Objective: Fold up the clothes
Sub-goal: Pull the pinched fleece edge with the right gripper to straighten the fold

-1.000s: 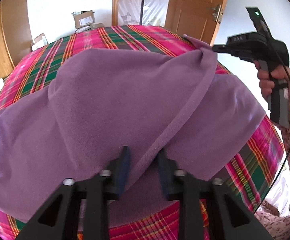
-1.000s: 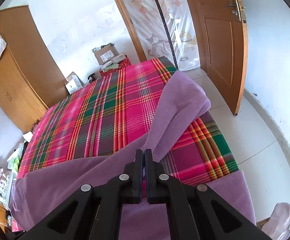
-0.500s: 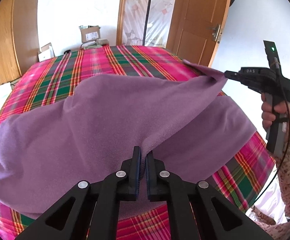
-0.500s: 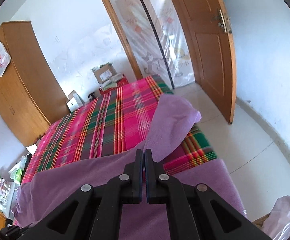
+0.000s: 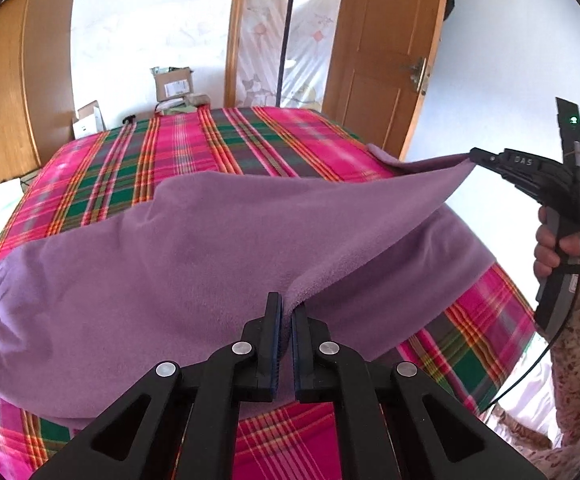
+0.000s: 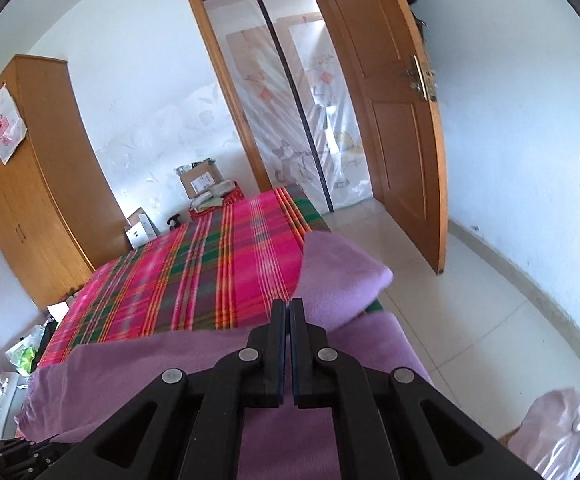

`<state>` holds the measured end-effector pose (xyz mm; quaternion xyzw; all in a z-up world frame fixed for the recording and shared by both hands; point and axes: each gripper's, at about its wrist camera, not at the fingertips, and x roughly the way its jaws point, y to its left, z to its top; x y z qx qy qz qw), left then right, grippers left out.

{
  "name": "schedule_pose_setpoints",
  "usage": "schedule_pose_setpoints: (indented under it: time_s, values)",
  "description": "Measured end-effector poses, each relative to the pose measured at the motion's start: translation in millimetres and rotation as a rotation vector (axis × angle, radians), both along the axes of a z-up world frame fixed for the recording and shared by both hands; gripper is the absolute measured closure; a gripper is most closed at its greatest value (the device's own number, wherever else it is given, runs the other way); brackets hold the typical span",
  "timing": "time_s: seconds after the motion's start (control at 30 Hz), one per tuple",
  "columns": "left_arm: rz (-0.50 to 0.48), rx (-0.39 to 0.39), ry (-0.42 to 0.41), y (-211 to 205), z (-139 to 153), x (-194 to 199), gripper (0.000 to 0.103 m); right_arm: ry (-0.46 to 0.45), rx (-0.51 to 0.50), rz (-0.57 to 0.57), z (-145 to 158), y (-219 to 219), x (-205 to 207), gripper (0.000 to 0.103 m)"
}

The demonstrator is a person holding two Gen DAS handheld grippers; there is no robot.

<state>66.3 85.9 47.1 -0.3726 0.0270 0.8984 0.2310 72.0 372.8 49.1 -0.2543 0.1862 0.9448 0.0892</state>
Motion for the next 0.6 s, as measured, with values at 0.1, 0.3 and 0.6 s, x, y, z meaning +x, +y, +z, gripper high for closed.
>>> schedule_pose_setpoints:
  time_s: [0.1, 0.3, 0.6]
  values:
    - [-0.008, -0.012, -0.019, 2.1, -6.6, 2.8, 0.098, -0.026, 0.007, -0.012, -12.1, 0.8, 9.7, 0.101]
    - [-0.019, -0.034, -0.044, 3.2, -17.4, 11.5, 0.098, -0.069, -0.018, -0.029, -32.5, 6.7, 20.6, 0.101]
    - [-0.008, -0.035, -0.079, 2.1, -28.2, 14.0, 0.098, -0.103, -0.016, -0.039, -49.9, 7.0, 34.3, 0.101]
